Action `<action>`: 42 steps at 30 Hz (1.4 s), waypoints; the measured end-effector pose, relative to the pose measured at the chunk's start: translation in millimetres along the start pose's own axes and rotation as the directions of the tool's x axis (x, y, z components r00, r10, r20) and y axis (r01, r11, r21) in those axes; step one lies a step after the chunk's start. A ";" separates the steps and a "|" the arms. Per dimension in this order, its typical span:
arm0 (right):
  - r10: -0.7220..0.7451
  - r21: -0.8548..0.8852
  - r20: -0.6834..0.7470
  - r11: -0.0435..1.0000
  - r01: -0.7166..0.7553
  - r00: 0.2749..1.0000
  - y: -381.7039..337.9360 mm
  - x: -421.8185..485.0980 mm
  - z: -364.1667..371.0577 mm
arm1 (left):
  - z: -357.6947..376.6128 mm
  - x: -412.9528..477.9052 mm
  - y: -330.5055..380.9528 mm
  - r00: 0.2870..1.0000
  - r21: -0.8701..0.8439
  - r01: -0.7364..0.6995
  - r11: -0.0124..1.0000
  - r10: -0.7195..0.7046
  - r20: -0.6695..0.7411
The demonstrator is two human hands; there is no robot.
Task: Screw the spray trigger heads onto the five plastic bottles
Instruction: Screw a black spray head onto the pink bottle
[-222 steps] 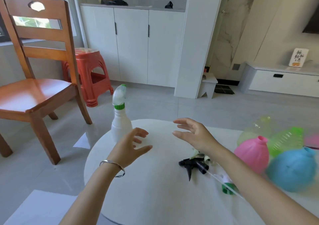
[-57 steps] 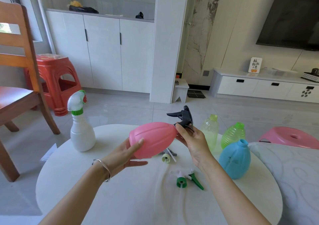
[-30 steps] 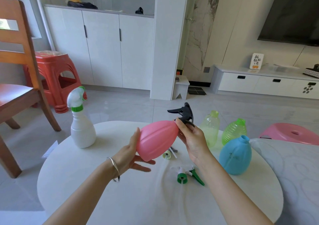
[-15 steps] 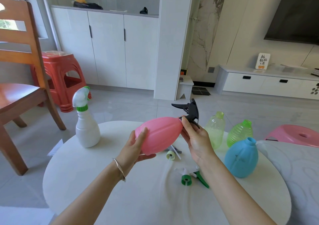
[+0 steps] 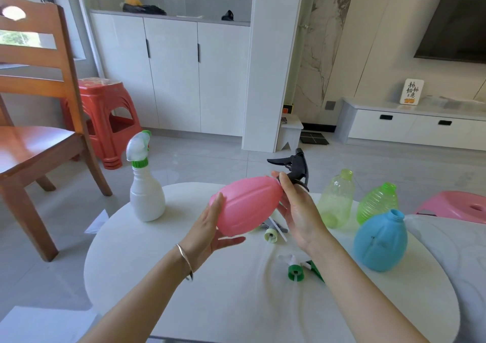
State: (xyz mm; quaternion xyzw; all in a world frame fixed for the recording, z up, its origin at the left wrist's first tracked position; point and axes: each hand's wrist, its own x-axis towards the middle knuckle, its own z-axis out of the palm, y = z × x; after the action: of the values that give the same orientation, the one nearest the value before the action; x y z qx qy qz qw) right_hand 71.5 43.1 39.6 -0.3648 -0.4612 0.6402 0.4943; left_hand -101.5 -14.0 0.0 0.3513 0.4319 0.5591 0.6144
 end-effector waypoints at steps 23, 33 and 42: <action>0.093 -0.675 0.243 0.731 0.100 0.965 85.3 80.3 126.4 | -187.5 6.9 18.1 0.714 0.747 -0.034 0.664 0.539 -0.447; 0.143 -0.755 0.236 0.650 0.089 0.961 113.1 101.8 139.6 | -202.3 25.1 17.4 0.793 0.677 -0.058 0.734 0.446 -0.415; 0.080 -0.710 0.230 0.696 0.111 0.970 121.3 106.9 135.7 | -200.8 36.9 11.8 0.806 0.643 -0.080 0.762 0.429 -0.408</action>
State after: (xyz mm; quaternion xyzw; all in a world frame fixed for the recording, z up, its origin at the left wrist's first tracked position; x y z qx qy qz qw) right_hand -116.0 105.0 -35.1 -0.4433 -0.7342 0.4448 0.2580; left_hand -291.4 13.8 -70.6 0.4145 0.6838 0.5499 0.2413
